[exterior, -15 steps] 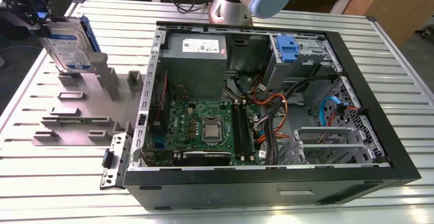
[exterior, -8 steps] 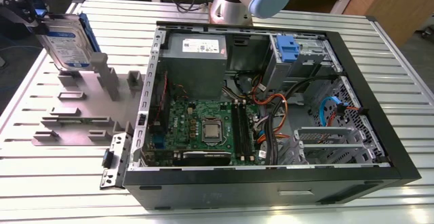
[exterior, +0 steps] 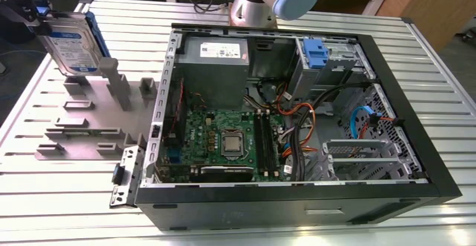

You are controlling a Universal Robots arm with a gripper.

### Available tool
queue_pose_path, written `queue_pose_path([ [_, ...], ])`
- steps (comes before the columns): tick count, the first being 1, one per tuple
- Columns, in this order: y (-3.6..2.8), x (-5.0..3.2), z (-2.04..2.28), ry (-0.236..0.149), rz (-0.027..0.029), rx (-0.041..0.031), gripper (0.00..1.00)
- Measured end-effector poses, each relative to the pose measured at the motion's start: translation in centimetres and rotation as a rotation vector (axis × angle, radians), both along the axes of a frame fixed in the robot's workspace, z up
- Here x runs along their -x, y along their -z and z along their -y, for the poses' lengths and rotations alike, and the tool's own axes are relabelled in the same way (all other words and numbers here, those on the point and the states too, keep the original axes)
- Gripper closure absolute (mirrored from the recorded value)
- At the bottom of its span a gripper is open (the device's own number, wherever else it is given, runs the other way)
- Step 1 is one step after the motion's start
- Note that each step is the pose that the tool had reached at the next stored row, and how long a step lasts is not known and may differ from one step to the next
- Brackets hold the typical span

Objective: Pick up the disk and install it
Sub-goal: 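Pick up the disk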

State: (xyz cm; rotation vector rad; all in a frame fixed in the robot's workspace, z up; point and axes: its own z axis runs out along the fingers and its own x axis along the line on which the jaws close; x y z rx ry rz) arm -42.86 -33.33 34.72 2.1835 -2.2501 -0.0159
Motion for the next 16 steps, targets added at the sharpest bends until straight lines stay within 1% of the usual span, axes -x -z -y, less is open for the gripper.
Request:
queue_pose_path([
  [16, -1.19, 0.0, 0.0, 0.0, 0.0, 0.0003, 0.64],
])
